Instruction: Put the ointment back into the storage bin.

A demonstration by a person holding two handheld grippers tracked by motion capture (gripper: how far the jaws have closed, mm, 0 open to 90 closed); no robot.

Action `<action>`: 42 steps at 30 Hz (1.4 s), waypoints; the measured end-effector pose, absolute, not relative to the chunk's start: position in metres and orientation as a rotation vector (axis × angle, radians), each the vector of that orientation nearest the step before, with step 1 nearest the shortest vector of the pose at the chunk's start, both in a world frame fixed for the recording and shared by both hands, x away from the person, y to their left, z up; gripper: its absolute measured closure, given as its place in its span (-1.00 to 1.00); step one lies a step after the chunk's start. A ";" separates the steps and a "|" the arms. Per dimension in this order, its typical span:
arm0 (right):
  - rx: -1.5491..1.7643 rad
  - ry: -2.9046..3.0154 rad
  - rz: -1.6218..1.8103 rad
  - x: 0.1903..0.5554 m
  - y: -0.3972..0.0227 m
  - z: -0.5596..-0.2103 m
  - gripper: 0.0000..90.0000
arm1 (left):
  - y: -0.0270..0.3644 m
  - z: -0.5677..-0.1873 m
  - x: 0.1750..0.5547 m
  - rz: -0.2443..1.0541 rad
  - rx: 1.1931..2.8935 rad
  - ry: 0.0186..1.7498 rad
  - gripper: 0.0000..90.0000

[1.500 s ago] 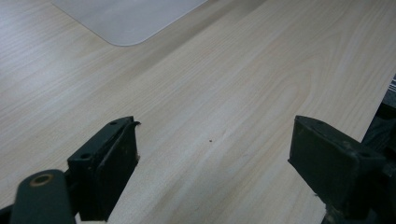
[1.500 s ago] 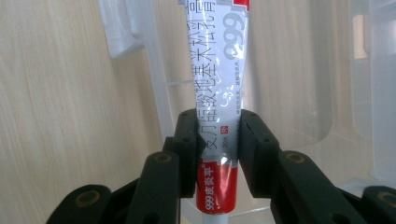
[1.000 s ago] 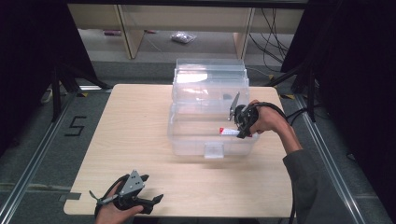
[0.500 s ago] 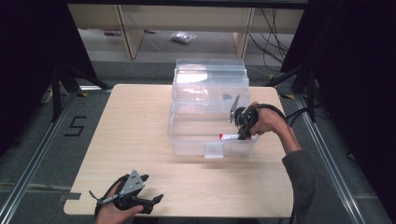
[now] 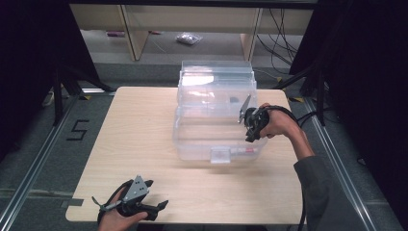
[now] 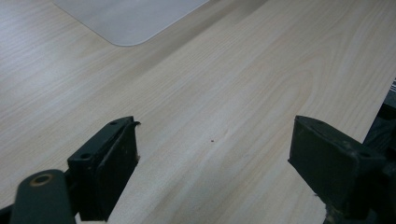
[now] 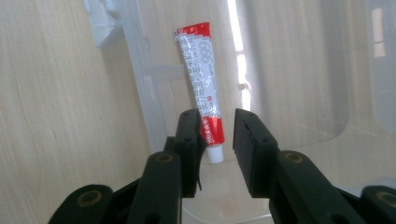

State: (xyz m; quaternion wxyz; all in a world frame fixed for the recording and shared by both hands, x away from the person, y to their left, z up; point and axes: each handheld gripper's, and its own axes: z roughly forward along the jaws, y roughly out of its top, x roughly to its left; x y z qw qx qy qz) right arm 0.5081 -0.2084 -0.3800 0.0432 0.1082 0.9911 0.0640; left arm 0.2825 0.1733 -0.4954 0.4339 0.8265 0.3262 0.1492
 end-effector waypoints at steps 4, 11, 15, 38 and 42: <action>0.358 3.025 0.209 0.509 -0.209 -0.378 0.57 | 0.174 -0.495 0.282 0.374 2.068 0.817 -0.67; 0.389 3.000 0.230 0.508 -0.210 -0.375 0.52 | 0.175 -0.495 0.283 0.385 2.080 0.806 -0.67; 0.408 2.991 0.253 0.508 -0.211 -0.373 0.47 | 0.174 -0.495 0.282 0.376 2.070 0.819 -0.67; 0.522 2.958 0.400 0.485 -0.204 -0.358 0.08 | 0.176 -0.494 0.283 0.383 2.096 0.806 -0.67; 0.571 2.935 0.441 0.482 -0.206 -0.357 0.05 | 0.176 -0.494 0.284 0.386 2.101 0.806 -0.67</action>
